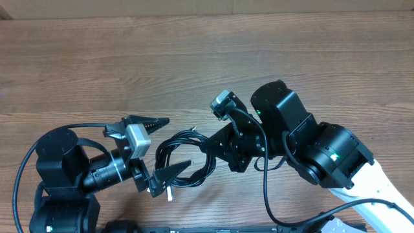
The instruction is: Untangle cables
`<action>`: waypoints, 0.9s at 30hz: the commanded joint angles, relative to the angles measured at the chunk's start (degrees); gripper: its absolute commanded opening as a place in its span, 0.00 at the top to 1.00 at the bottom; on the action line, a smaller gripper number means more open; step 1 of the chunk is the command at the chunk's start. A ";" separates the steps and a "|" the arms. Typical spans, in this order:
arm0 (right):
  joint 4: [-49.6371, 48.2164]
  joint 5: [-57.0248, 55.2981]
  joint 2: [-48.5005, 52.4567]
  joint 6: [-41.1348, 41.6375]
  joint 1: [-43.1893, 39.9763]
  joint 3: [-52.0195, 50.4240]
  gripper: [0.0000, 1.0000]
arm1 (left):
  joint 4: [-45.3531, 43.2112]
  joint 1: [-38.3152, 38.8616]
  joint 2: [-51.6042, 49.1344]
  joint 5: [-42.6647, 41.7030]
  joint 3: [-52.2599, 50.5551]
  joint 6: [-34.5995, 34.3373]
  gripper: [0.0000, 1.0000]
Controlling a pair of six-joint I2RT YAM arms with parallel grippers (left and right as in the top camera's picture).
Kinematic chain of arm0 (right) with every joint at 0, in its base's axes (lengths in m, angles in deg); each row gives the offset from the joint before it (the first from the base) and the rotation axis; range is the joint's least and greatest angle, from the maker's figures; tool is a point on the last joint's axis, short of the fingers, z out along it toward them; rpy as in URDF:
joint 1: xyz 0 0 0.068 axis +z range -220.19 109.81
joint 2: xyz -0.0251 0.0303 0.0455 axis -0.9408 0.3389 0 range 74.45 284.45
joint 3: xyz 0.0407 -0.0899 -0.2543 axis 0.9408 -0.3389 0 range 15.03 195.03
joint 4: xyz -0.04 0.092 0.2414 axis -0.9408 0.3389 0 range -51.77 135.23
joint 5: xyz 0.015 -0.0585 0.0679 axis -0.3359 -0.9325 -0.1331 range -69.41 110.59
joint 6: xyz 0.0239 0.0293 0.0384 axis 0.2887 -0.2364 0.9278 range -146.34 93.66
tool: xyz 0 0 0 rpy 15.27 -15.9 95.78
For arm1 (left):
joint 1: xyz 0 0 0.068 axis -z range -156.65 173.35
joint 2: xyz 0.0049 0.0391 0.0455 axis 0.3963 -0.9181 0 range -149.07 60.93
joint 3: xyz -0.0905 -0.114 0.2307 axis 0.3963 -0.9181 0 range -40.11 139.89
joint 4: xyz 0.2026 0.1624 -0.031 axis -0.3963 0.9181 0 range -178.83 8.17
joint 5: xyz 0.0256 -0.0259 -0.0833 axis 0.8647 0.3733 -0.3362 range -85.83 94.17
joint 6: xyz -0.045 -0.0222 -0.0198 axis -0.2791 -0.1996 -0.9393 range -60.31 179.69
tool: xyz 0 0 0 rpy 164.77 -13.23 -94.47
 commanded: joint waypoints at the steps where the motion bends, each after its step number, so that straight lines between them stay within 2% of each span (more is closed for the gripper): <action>1: -0.31 2.60 -1.22 0.55 0.22 1.92 0.96 | -0.22 -0.28 0.28 5.09 0.28 0.76 0.00; 6: -0.33 2.51 -1.44 0.52 0.22 2.08 0.96 | -0.09 -0.28 0.28 11.54 0.28 0.33 0.00; 10: -0.35 2.36 -1.44 -0.76 0.20 2.08 0.96 | 1.90 -0.28 0.28 10.78 0.28 1.16 0.00; 11: -0.39 2.38 -1.44 -0.74 0.20 2.08 0.96 | 2.36 -0.28 0.28 10.21 0.26 2.05 0.05; 12: -0.39 2.36 -1.44 -0.74 0.20 2.08 0.96 | 2.58 -0.28 0.28 9.53 0.26 2.84 0.20; 13: -0.39 2.38 -1.44 -0.74 0.20 2.08 0.96 | 2.62 -0.28 0.28 9.29 0.26 3.17 0.45; 14: -0.39 2.38 -1.44 -0.74 0.20 2.08 0.96 | 2.60 -0.28 0.28 9.31 0.26 3.17 0.61; 16: -0.76 2.38 -1.44 -0.74 0.20 2.08 0.96 | 2.62 -0.28 0.28 9.27 0.26 2.95 0.54; 17: -1.03 2.38 -1.44 -0.74 0.20 2.08 0.96 | 2.69 -0.28 0.28 9.27 0.26 2.93 0.68; 18: -1.29 2.36 -1.44 -0.74 0.20 2.08 0.96 | 2.73 -0.28 0.28 9.33 0.26 2.75 0.95; 20: -2.12 2.38 -1.44 -0.70 0.20 2.08 0.96 | 2.78 -0.28 0.28 9.31 0.26 2.27 0.96; 22: -2.80 2.38 -1.44 -0.66 0.20 2.08 0.96 | 3.08 -0.28 0.28 9.29 0.26 2.29 0.59; 23: -3.08 2.38 -1.44 -0.50 0.20 2.08 0.96 | 3.23 -0.28 0.28 9.29 0.26 2.32 0.51; 27: -3.82 2.43 -1.44 -0.48 0.20 2.08 0.96 | 3.48 -0.28 0.28 9.27 0.26 2.32 0.29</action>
